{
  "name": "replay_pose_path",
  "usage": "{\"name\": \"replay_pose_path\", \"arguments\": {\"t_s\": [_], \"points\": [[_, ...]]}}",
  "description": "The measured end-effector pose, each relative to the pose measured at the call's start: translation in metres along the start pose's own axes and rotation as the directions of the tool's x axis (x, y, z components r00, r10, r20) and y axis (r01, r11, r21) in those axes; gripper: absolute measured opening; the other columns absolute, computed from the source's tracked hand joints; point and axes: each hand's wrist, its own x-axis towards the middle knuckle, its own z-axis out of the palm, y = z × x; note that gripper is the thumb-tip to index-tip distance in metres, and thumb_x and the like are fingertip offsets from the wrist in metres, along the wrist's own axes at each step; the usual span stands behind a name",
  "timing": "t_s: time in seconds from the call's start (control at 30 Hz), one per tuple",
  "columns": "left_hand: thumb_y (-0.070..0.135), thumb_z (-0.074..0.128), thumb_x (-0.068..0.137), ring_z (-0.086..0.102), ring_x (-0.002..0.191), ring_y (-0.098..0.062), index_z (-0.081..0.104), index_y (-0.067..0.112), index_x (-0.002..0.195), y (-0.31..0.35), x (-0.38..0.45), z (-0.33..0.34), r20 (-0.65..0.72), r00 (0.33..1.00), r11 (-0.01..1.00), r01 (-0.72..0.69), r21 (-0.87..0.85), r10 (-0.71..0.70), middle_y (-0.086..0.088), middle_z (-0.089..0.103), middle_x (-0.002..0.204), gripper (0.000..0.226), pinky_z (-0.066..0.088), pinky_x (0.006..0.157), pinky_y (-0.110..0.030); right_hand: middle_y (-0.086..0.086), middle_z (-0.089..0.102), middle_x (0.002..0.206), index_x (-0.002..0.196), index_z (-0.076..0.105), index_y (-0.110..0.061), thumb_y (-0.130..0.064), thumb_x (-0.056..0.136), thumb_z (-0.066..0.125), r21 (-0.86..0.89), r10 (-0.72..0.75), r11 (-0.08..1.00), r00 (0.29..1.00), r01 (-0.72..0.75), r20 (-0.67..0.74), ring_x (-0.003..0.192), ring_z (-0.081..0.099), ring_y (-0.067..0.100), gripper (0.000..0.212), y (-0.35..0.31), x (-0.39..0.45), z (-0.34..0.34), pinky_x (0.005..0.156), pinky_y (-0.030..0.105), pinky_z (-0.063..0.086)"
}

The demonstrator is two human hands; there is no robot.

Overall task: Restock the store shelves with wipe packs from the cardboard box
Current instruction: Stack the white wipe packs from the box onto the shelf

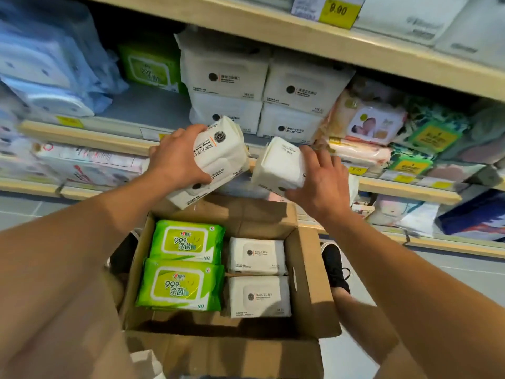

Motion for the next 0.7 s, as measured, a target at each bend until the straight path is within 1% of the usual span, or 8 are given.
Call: {"name": "replay_pose_path", "arguments": {"t_s": [0.1, 0.23, 0.3, 0.37, 0.47, 0.57, 0.63, 0.7], "points": [[0.037, 0.089, 0.045, 0.048, 0.111, -0.033, 0.034, 0.039, 0.133, -0.004, 0.015, 0.002, -0.002, 1.0, 1.0, -0.018, -0.003, 0.018, -0.005, 0.053, 0.12, 0.104, 0.042, 0.092, -0.052, 0.008, 0.047, 0.132, 0.145, 0.033, -0.023, -0.046, 0.065, 0.08, -0.008, -0.018, 1.0, 0.999, 0.018, -0.046, 0.119, 0.04, 0.032, 0.096, 0.001, 0.036, -0.008, 0.099, 0.042, 0.032], [0.036, 0.089, 0.046, 0.049, 0.11, -0.032, 0.034, 0.038, 0.133, -0.009, 0.031, 0.008, -0.003, 1.0, 1.0, -0.006, -0.021, 0.006, -0.005, 0.053, 0.119, 0.104, 0.042, 0.092, -0.052, 0.008, 0.048, 0.132, 0.145, 0.034, -0.022, -0.043, 0.066, 0.081, -0.033, -0.08, 0.996, 0.993, 0.077, -0.083, 0.117, 0.042, 0.032, 0.094, 0.001, 0.082, -0.017, 0.1, 0.041, 0.032], [0.035, 0.09, 0.046, 0.048, 0.11, -0.03, 0.034, 0.039, 0.133, -0.012, 0.039, 0.009, 0.01, 1.0, 0.999, -0.015, -0.03, 0.016, -0.003, 0.054, 0.118, 0.103, 0.042, 0.092, -0.051, 0.009, 0.049, 0.13, 0.144, 0.036, -0.022, -0.044, 0.065, 0.081, -0.063, -0.096, 0.994, 0.993, 0.092, -0.069, 0.114, 0.044, 0.033, 0.093, -0.001, 0.103, -0.018, 0.099, 0.042, 0.034], [0.034, 0.089, 0.047, 0.047, 0.11, -0.029, 0.034, 0.039, 0.133, -0.015, 0.044, 0.008, 0.027, 0.999, 0.999, -0.046, -0.027, 0.047, -0.001, 0.053, 0.117, 0.103, 0.04, 0.093, -0.049, 0.012, 0.049, 0.132, 0.145, 0.032, -0.023, -0.046, 0.067, 0.08, -0.093, -0.079, 0.993, 0.997, 0.076, -0.023, 0.114, 0.046, 0.036, 0.095, -0.004, 0.121, -0.016, 0.098, 0.044, 0.037], [0.033, 0.088, 0.049, 0.046, 0.109, -0.027, 0.032, 0.041, 0.135, -0.02, 0.05, 0.008, 0.045, 0.995, 0.996, -0.089, -0.023, 0.09, 0.0, 0.051, 0.116, 0.104, 0.037, 0.094, -0.046, 0.013, 0.043, 0.14, 0.148, 0.025, -0.028, -0.048, 0.069, 0.079, -0.122, -0.05, 0.991, 0.998, 0.053, 0.028, 0.12, 0.045, 0.04, 0.097, -0.007, 0.139, -0.003, 0.1, 0.047, 0.04], [0.031, 0.088, 0.049, 0.045, 0.109, -0.026, 0.032, 0.041, 0.135, -0.024, 0.052, 0.01, 0.045, 0.994, 0.994, -0.093, -0.049, 0.096, 0.001, 0.05, 0.116, 0.103, 0.035, 0.092, -0.045, 0.01, 0.04, 0.142, 0.147, 0.026, -0.028, -0.045, 0.069, 0.079, -0.118, -0.047, 0.992, 0.999, 0.049, 0.018, 0.125, 0.04, 0.038, 0.095, -0.005, 0.142, 0.014, 0.104, 0.047, 0.035], [0.031, 0.088, 0.049, 0.045, 0.108, -0.026, 0.033, 0.04, 0.135, -0.025, 0.052, 0.013, 0.043, 0.994, 0.993, -0.1, -0.055, 0.102, 0.001, 0.05, 0.117, 0.103, 0.036, 0.091, -0.045, 0.01, 0.041, 0.14, 0.146, 0.029, -0.025, -0.04, 0.068, 0.079, -0.11, -0.073, 0.991, 0.997, 0.071, -0.011, 0.125, 0.038, 0.036, 0.094, -0.002, 0.14, 0.023, 0.106, 0.046, 0.03], [0.03, 0.087, 0.05, 0.044, 0.108, -0.025, 0.033, 0.04, 0.136, -0.024, 0.052, 0.015, 0.04, 0.993, 0.992, -0.111, -0.055, 0.113, 0.001, 0.05, 0.116, 0.102, 0.036, 0.091, -0.044, 0.011, 0.043, 0.139, 0.146, 0.031, -0.022, -0.038, 0.068, 0.079, -0.121, -0.113, 0.987, 0.993, 0.109, -0.021, 0.124, 0.038, 0.036, 0.093, -0.001, 0.137, 0.028, 0.106, 0.046, 0.028]]}}
